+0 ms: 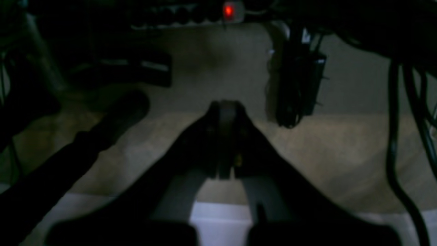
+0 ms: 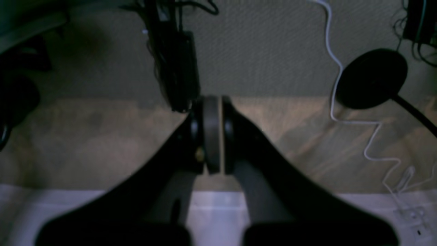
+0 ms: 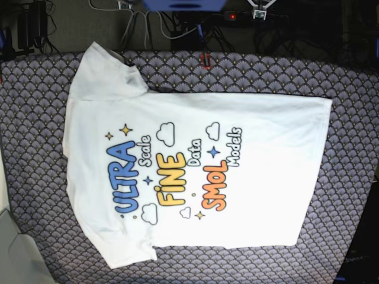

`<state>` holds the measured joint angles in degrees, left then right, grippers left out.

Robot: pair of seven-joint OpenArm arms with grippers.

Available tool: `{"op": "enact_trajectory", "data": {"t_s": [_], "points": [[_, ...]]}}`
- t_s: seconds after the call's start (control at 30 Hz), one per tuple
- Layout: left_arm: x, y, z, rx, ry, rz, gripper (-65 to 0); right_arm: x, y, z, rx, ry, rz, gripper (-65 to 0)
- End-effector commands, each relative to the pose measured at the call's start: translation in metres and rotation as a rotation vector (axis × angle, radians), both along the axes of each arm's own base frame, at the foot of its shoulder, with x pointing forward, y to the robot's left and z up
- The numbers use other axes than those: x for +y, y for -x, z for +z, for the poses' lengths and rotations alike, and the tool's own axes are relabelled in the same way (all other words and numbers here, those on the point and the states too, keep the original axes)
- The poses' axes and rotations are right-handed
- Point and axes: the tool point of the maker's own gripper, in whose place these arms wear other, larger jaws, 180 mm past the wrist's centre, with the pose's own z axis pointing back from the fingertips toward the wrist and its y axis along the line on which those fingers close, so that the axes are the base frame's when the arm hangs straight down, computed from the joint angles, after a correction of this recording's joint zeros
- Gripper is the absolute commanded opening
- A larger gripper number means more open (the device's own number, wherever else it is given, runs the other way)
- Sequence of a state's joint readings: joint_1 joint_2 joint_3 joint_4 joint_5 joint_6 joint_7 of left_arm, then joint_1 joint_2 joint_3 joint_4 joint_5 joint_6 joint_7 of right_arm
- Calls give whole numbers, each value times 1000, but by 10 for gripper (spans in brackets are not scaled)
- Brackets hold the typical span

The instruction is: Fold the T-shirt properly

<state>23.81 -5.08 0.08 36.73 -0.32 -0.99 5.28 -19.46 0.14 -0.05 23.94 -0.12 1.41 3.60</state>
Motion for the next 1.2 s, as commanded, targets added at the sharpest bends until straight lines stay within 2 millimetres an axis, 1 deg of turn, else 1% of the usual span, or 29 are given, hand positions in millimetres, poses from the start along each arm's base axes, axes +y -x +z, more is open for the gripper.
{"op": "enact_trajectory", "data": {"t_s": [0.0, 0.07, 0.13, 0.17, 0.2, 0.23, 0.3, 0.4, 0.43, 0.47, 0.5, 0.57, 0.63, 0.67, 0.77, 0.87, 0.9, 0.97, 1.03, 1.07, 1.1, 1.17], "points": [[11, 3, 6, -18, -15, -9, -649, -3, 10, 4, 1, 15, 3, -650], [12, 6, 17, -46, -14, -21, -649, -5, 20, 10, -10, 19, 6, -650], [8, 3, 31, -94, -2, -26, -649, -8, 27, 20, -31, 24, 11, -650], [9, 3, 38, -113, 3, -21, -649, -12, 27, 24, -48, 30, 16, -650], [16, 0, 48, -139, -1, -18, -649, -13, 28, 30, -65, 26, 25, -650], [19, 1, 56, -154, 7, -4, -649, -9, 29, 36, -80, 8, 37, -650], [23, -5, 75, -204, 28, 28, -649, -4, 26, 50, -124, -20, 52, -650], [32, -15, 103, -265, 52, 51, -649, -8, 23, 72, -180, -24, 75, -650], [36, -17, 112, -280, 57, 49, -649, -9, 23, 81, -198, -23, 78, -650], [37, -21, 121, -298, 70, 51, -649, -9, 19, 92, -224, -22, 84, -650], [38, -24, 129, -312, 79, 47, -649, -14, 18, 102, -245, -14, 97, -650], [38, -27, 142, -331, 93, 32, -649, -18, 11, 123, -290, -9, 119, -650], [36, -30, 156, -353, 107, 10, -649, -18, -1, 148, -350, -6, 131, -650], [34, -33, 163, -366, 113, 4, -649, -25, -4, 159, -360, 8, 139, -650], [43, -47, 189, -435, 92, 23, -649, -33, -29, 192, -419, 36, 153, -650], [53, -64, 215, -518, 58, 60, -649, -38, -62, 227, -497, 65, 165, -650], [59, -72, 224, -551, 38, 74, -649, -40, -76, 240, -534, 76, 167, -650], [70, -85, 240, -606, 7, 92, -649, -40, -98, 260, -587, 89, 172, -650], [81, -94, 251, -647, -25, 104, -640, -39, -116, 270, -637, 94, 174, -627], [86, -100, 258, -669, -38, 103, -619, -39, -126, 272, -663, 97, 174, -601], [90, -104, 263, -686, -52, 103, -586, -38, -137, 273, -691, 95, 177, -573], [99, -111, 270, -713, -72, 104, -493, -30, -152, 272, -714, 56, 211, -507]]}}
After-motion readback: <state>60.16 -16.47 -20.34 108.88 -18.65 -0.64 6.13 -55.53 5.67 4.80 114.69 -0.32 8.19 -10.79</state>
